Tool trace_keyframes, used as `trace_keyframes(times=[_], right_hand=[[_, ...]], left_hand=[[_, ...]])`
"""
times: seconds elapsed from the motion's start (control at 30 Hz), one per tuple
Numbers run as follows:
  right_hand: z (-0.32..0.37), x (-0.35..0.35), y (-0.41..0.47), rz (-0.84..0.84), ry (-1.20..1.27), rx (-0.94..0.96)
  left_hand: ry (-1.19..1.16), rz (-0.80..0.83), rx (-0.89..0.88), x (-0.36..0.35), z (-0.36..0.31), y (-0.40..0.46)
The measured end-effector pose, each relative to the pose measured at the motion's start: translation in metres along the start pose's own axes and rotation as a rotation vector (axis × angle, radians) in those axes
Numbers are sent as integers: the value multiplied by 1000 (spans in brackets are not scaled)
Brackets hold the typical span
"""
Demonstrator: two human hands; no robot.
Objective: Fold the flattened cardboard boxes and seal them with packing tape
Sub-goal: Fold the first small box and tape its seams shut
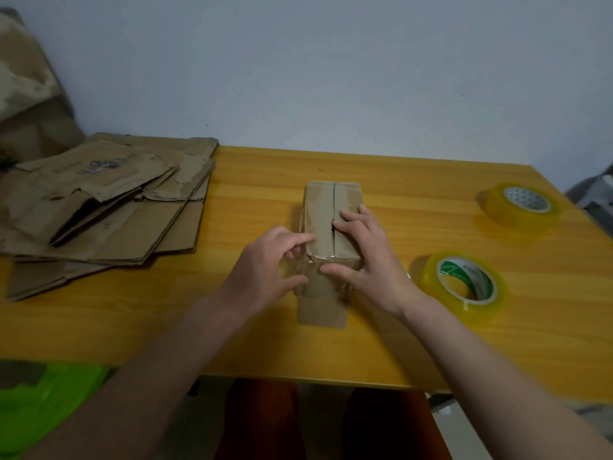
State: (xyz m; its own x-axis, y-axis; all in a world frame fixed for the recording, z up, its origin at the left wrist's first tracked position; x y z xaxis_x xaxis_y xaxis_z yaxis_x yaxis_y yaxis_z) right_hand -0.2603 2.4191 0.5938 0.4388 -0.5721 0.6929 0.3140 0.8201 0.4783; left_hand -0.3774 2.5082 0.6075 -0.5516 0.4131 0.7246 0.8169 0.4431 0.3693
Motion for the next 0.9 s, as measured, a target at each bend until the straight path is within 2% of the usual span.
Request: trace_keyframes(times=[0.1,0.2,0.27,0.37,0.5,0.67,0.8,0.9], right_hand=[[-3,-1,1,17,56,-20],[-4,0,1,2,71,-39],[-5,0,0,-9,68,-53],[-3,-1,0,-31,77,-44],[-2,-3,-1,-49,101,-24],[-5,-6,-2,-44,127,-30],[-9,-5,-1,-38,154,-37],[-11,-5,-2,53,138,-38]], left_hand=[[-39,-57,77,2,11,-12],[-70,-355,187,17,13,-36],[-143,-470,196,13,-1,-51],[-321,-382,216,-18,-21,-49],[-560,-290,437,-50,-8,-26],[-418,-342,460,-64,10,-22],[-396,-177,480,-79,21,-24],[-427,-106,465,-64,33,-26]])
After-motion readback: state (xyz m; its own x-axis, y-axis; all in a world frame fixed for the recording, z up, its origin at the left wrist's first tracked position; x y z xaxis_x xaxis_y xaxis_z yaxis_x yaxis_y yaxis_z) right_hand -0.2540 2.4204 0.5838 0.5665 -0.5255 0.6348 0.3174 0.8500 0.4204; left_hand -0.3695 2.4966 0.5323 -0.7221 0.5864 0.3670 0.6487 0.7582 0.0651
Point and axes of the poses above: each hand's wrist, its own y-axis towards the middle knuckle, its own x-axis out of the back of the hand, z = x × y, the point moved 10 cm from there along y, towards the middle knuckle, and after that the axes turned 9 degrees about x, right-handed, at the moved point
